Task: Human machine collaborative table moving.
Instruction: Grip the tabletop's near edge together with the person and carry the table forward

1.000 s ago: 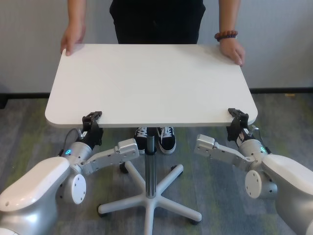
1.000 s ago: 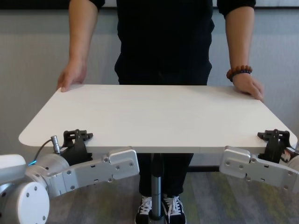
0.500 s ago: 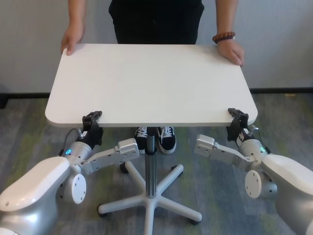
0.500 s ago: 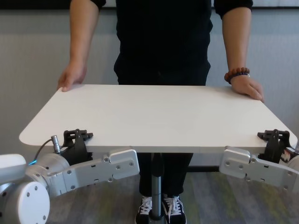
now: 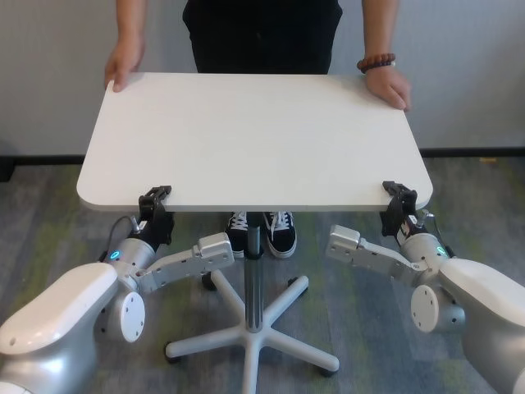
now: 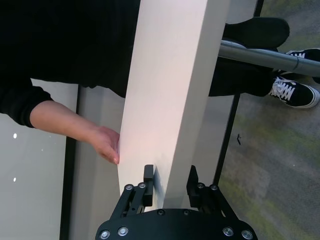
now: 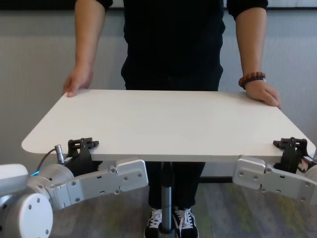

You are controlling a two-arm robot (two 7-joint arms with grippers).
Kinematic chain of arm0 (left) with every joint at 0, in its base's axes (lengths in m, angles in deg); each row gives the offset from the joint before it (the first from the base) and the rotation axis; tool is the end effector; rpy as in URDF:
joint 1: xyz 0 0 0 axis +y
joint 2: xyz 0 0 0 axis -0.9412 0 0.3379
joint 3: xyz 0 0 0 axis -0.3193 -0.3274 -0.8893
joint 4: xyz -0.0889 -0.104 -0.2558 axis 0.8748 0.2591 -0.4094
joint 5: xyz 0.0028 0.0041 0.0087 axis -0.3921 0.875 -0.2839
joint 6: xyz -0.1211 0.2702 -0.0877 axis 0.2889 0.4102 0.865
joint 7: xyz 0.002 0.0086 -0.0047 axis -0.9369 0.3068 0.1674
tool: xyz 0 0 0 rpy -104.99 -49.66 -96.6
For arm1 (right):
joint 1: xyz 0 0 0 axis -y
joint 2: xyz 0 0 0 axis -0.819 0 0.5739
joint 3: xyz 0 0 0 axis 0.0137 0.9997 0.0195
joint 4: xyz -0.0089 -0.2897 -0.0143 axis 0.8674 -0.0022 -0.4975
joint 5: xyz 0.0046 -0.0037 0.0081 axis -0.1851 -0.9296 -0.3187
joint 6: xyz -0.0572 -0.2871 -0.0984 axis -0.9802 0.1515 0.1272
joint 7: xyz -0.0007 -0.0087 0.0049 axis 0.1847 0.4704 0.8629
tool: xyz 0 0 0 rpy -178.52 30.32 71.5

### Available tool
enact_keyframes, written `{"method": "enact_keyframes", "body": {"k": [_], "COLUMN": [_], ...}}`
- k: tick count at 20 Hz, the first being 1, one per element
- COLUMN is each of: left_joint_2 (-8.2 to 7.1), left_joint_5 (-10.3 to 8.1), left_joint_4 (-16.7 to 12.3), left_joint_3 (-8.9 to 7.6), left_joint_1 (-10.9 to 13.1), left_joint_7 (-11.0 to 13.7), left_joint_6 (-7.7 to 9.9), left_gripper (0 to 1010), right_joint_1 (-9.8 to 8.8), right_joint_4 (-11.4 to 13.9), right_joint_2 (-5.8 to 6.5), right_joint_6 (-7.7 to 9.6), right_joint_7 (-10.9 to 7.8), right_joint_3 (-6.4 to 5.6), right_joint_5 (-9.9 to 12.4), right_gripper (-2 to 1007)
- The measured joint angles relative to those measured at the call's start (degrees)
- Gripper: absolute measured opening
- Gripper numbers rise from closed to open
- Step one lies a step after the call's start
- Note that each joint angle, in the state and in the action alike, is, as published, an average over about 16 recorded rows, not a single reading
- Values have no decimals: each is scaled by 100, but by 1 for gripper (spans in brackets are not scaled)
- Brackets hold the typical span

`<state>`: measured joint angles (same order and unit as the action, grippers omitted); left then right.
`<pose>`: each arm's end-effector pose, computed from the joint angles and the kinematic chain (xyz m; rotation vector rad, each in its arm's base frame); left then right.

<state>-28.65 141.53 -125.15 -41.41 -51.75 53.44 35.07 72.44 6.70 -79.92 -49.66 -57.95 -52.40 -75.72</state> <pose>0.4408 -0.0221 -0.3736 1.0187 -1.0319 1.0299 0.4524 -0.0103 -0.3890 -1.1304 -1.0164 -1.0858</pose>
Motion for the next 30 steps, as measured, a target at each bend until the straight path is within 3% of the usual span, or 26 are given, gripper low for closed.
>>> {"method": "enact_keyframes", "body": {"k": [7, 17, 25, 30], "left_joint_2": [0, -1, -9, -97], "left_joint_5": [1, 1, 3, 10], "left_joint_4": [2, 4, -21, -287], "left_joint_3": [-1, -2, -1, -5], "left_joint_1": [0, -2, 5, 116], "left_joint_7": [4, 0, 8, 105], "left_joint_6": [4, 8, 19, 97], "left_gripper": [619, 909, 995, 1000], "right_joint_1": [1, 2, -13, -154], "right_joint_4": [3, 3, 40, 371], "right_joint_2": [-5, -8, 8, 116], "right_joint_6": [-2, -2, 20, 141], "right_joint_7": [-7, -10, -33, -174], "right_joint_3": [2, 4, 7, 17], "right_joint_5": [-6, -10, -11, -26], "right_gripper": [388, 712, 922, 984]}}
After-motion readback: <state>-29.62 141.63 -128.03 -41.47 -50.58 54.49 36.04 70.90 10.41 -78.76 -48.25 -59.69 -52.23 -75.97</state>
